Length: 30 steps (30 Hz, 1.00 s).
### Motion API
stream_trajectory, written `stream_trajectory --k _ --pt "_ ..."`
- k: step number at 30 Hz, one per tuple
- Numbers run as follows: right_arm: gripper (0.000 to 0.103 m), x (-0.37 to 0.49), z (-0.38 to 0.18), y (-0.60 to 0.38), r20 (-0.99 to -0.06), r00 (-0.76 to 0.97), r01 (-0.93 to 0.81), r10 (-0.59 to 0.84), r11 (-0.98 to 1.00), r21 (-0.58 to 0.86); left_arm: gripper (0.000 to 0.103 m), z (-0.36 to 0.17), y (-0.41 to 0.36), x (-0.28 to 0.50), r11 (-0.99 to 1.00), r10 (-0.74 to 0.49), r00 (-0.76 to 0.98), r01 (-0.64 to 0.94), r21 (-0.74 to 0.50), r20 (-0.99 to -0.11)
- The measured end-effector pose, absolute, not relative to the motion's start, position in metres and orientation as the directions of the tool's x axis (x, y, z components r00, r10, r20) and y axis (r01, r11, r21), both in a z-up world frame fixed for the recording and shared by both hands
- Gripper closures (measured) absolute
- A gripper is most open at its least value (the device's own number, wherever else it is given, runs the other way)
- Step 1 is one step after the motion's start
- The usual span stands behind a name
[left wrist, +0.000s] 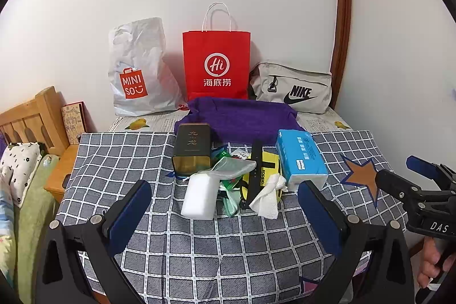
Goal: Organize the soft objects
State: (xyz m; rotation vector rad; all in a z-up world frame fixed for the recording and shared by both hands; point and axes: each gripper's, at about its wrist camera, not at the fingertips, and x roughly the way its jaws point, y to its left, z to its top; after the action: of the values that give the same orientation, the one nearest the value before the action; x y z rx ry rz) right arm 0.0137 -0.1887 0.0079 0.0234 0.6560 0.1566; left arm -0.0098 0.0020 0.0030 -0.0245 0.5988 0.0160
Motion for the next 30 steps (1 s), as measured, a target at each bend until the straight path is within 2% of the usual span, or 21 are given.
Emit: stream_trajectory --k 30 --pt "0.0 0.0145 0.0118 -0.1844 -0.608 0.776 -0.158 0.167 0.985 0.069 0.0 0.0018 -0.0019 -0.0106 1.0 0.016 0.827 -0.015 0.007 -0.562"
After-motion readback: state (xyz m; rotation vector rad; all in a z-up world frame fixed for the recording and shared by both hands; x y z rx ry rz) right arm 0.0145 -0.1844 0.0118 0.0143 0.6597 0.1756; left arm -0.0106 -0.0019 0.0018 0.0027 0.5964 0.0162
